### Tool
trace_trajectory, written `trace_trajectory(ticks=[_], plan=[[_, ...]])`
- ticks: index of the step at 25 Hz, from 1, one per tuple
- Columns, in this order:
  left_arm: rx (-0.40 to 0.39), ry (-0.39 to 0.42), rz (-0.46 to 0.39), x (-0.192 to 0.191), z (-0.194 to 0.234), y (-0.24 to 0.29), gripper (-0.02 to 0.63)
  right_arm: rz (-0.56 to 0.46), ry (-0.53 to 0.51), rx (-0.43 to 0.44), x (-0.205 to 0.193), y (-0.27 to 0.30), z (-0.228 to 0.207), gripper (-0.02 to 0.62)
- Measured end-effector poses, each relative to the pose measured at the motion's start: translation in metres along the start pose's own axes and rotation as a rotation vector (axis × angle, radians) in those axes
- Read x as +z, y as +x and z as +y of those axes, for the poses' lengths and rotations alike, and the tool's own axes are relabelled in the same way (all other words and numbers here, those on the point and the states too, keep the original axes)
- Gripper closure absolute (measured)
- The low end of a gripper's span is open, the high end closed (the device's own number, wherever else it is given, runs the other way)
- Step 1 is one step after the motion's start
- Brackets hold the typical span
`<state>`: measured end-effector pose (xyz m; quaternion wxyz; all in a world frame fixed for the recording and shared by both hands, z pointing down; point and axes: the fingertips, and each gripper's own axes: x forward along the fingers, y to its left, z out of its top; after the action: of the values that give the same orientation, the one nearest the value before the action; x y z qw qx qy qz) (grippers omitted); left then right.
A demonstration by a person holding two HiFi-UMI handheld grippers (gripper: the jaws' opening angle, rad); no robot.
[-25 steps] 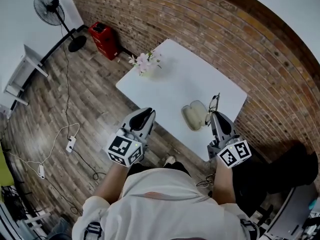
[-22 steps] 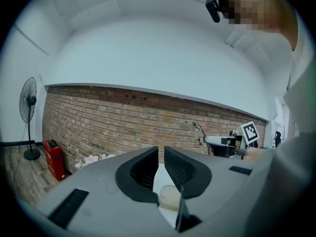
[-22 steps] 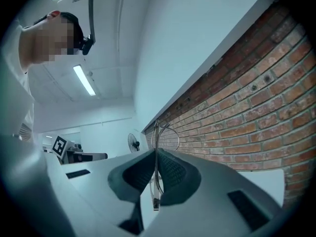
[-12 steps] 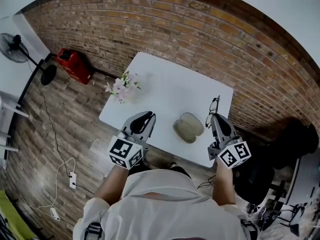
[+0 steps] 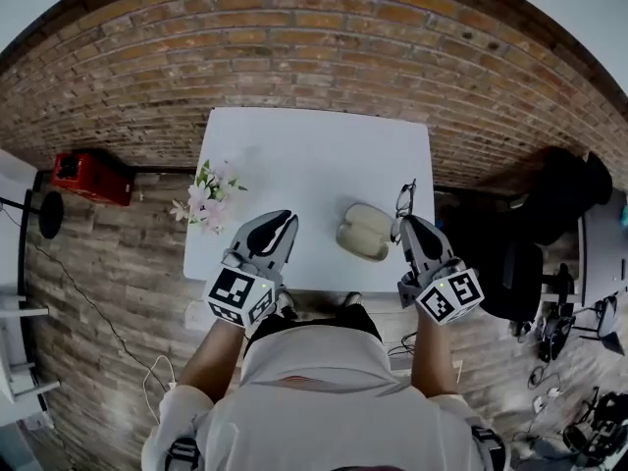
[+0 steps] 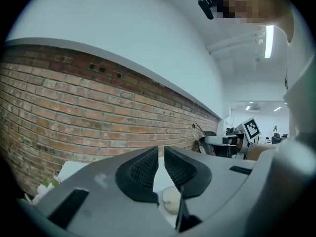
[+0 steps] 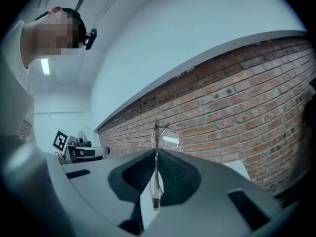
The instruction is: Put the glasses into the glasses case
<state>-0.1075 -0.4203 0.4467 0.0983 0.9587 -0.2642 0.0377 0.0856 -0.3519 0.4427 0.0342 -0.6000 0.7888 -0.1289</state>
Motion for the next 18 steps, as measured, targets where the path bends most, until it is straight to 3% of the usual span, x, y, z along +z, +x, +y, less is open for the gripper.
trace_trajectory(ticks=[5,10,18], plan=[[-0.021,-0.012,0.002,0.0,-0.015,0.016,0.561,0.057,-0.002,-0.049,-0.015,-0.02,-0.026,0.529],[0.029,-0.02,0.003,0.002,-0.028,0.02,0.561,0.122,-0.09,-0.004,-0.017,-0.017,-0.039,0.529],[0.114,-0.028,0.012,-0.001,-0.036,0.013,0.561,0.445,-0.193,0.128,-0.098,0.008,-0.043,0.529]])
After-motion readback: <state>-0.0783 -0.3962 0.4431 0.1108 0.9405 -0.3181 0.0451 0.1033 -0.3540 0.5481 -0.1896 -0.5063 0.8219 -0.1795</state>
